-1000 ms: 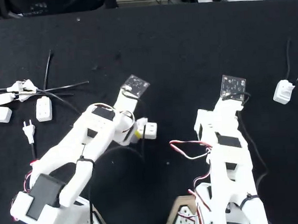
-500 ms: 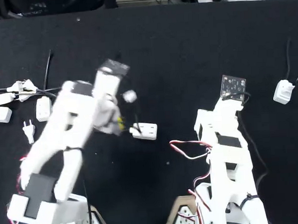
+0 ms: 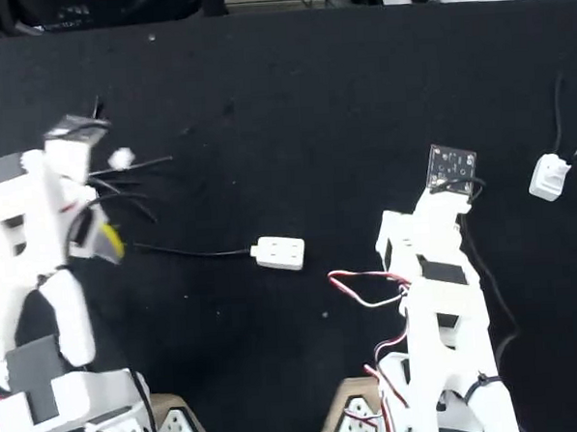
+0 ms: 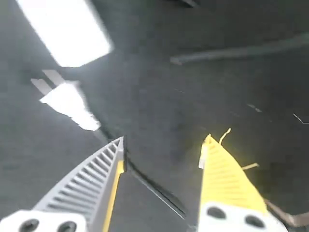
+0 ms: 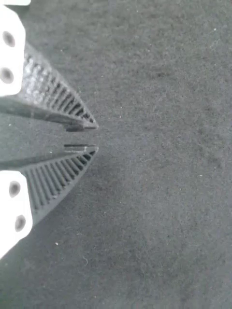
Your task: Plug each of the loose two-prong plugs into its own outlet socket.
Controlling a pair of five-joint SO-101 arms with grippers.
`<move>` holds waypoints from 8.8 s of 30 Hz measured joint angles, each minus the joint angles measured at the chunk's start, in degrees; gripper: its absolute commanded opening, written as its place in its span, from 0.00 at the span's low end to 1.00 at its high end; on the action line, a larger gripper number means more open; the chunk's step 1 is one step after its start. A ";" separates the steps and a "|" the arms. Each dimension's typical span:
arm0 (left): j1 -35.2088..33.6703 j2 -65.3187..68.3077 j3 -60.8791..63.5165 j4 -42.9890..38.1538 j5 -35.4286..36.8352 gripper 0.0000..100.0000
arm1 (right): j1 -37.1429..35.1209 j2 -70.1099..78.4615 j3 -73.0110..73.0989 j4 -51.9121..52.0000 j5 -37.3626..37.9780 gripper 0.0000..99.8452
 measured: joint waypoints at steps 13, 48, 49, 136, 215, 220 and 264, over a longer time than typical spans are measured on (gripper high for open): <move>-8.18 6.77 -2.46 -7.12 0.44 0.26 | 0.00 0.00 0.00 0.00 0.00 0.05; -14.77 19.16 -4.57 -14.51 22.24 0.03 | 0.00 0.00 0.00 0.00 0.00 0.05; -15.30 17.49 -4.48 -13.10 22.24 0.03 | 0.00 0.00 0.00 0.00 0.00 0.05; 27.16 -12.40 41.14 -47.38 44.48 0.19 | -27.52 -0.26 -0.53 8.35 -10.99 0.19; 27.16 -12.40 41.14 -47.38 44.48 0.19 | -14.95 35.52 -40.09 35.25 43.78 0.17; 27.16 -12.40 41.14 -47.38 44.48 0.19 | -12.75 40.26 -40.18 30.68 43.52 0.17; 27.16 -12.40 41.14 -47.38 44.48 0.19 | -14.42 28.04 -31.12 33.32 48.44 0.01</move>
